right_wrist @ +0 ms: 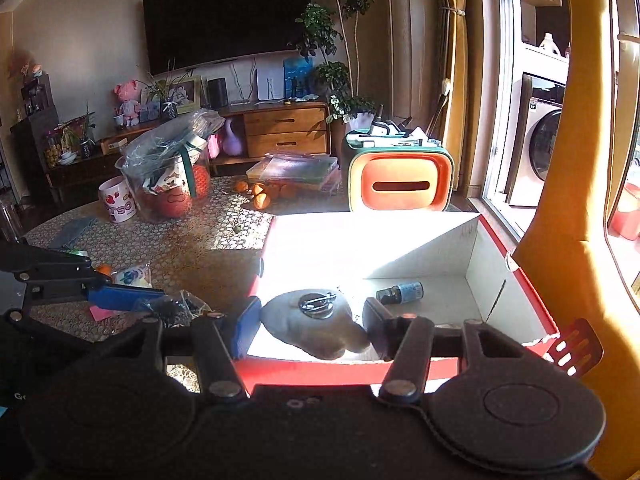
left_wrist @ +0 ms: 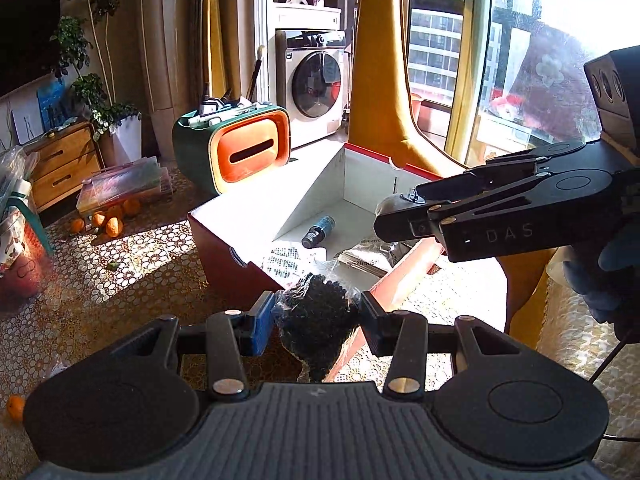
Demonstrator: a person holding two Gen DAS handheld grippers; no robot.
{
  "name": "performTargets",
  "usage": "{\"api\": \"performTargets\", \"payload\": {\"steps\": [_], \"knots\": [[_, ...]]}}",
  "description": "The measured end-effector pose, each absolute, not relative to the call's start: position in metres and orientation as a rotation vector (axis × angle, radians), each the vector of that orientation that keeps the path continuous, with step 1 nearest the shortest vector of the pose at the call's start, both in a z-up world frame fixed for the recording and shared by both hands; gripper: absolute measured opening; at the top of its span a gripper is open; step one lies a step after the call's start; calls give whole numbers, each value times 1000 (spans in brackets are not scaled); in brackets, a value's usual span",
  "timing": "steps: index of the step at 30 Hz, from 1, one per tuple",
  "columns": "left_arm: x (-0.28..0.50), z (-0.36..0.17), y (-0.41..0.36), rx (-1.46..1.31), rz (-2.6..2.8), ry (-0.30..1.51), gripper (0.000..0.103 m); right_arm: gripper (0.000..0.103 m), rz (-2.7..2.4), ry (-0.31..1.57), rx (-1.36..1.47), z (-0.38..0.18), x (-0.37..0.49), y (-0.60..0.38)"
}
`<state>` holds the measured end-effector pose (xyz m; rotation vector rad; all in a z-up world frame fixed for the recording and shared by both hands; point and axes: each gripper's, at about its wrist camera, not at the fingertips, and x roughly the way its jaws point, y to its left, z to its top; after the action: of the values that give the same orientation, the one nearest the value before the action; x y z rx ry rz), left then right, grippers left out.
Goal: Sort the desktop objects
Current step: 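Carry the black mesh bag and white plush toy over the red box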
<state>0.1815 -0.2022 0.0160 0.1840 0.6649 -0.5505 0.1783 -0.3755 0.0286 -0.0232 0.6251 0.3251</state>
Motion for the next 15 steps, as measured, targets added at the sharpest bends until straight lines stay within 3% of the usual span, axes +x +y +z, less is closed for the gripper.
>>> {"api": "performTargets", "payload": {"steps": [15], "knots": [[266, 4, -267, 259, -560, 751, 44, 55, 205, 712, 22, -1, 256, -422]]}}
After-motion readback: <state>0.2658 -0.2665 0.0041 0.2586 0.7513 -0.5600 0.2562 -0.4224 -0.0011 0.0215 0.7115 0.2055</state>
